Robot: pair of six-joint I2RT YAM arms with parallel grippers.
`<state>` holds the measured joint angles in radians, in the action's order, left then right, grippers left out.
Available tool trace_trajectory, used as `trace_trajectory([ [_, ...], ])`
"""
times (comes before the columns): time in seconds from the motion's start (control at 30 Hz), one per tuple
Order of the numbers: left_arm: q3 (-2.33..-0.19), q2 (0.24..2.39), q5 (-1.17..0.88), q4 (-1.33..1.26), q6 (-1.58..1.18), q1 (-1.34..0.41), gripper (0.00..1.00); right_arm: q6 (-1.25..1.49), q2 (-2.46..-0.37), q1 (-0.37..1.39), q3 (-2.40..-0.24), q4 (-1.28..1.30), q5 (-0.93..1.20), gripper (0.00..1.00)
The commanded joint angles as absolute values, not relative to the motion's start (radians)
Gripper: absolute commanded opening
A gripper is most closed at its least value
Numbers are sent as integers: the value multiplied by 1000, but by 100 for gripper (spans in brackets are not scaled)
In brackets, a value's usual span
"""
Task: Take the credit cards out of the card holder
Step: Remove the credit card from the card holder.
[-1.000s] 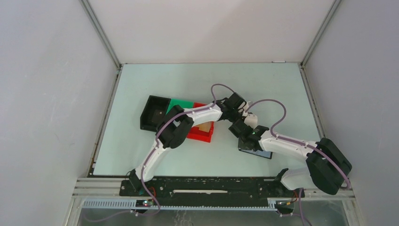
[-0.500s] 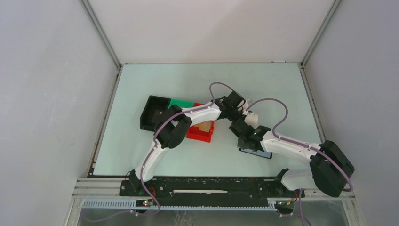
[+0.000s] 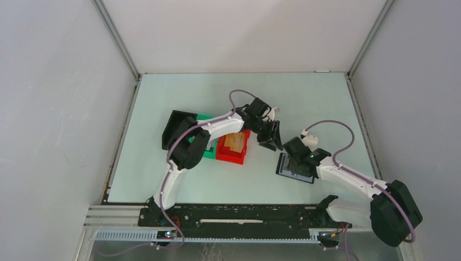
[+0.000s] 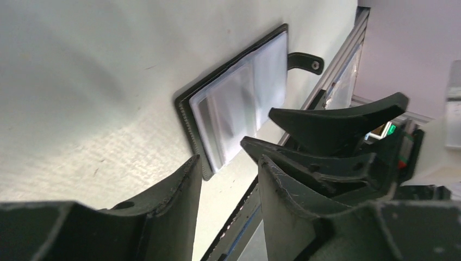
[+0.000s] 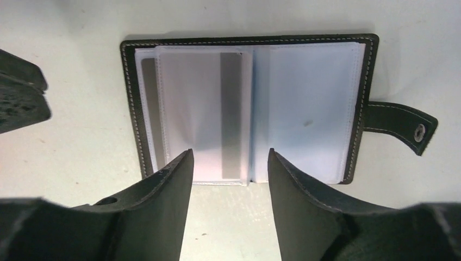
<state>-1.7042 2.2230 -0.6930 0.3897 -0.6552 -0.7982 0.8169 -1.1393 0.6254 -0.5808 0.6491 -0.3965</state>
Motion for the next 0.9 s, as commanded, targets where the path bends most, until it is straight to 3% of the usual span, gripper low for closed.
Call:
trace_trajectory([
  [0.0,-1671,2168,-708,382,-640,-796,48,800,-1114,597,-581,589,-334,63],
  [0.23,-1662,2187,-645,437,-588,-823,48,804,-1139,579,-579,534,-283,69],
  [0.63,-1743,2222,-435,566,-499,-880,48,833,-1245,588,-585,576,-359,70],
  [0.87,-1771,2236,-429,586,-491,-900,49,864,-1211,596,-587,619,-406,68],
])
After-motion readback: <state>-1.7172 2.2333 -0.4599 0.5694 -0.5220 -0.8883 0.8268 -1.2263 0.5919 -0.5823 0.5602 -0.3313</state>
